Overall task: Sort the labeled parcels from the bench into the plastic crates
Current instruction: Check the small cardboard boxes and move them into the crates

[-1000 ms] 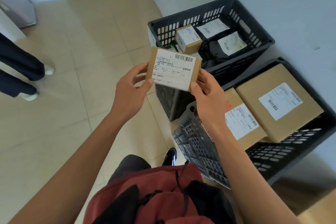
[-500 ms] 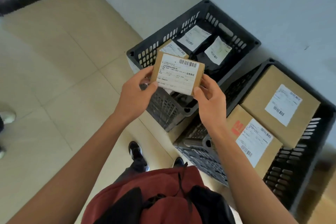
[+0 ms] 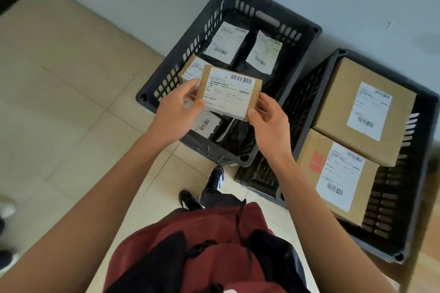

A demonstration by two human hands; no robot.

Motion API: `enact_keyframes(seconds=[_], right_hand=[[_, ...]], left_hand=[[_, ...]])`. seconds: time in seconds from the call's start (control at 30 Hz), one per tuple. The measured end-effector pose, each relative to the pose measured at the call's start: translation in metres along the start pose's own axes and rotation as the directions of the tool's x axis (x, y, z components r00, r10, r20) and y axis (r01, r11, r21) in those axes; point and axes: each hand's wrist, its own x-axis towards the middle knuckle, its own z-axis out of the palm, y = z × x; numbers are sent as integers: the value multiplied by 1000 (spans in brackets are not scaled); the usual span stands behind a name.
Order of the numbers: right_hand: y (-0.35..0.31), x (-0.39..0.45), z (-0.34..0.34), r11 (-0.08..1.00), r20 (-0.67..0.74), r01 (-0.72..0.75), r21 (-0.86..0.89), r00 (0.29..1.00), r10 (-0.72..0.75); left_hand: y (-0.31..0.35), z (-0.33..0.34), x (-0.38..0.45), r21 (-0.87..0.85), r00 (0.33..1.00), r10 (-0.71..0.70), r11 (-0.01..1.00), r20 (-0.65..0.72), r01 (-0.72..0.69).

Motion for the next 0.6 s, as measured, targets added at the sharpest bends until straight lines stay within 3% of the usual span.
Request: enact_keyframes(seconds=[0.33,0.6], right_hand=[[12,42,25,991,70,-134,1,989,134],[20,55,60,975,148,-187,-120,968,204]], left_hand=[[-16,-17,36,135,998,-51,990,41,45],[-47,-33,71,296,980,-112,953,162,60]])
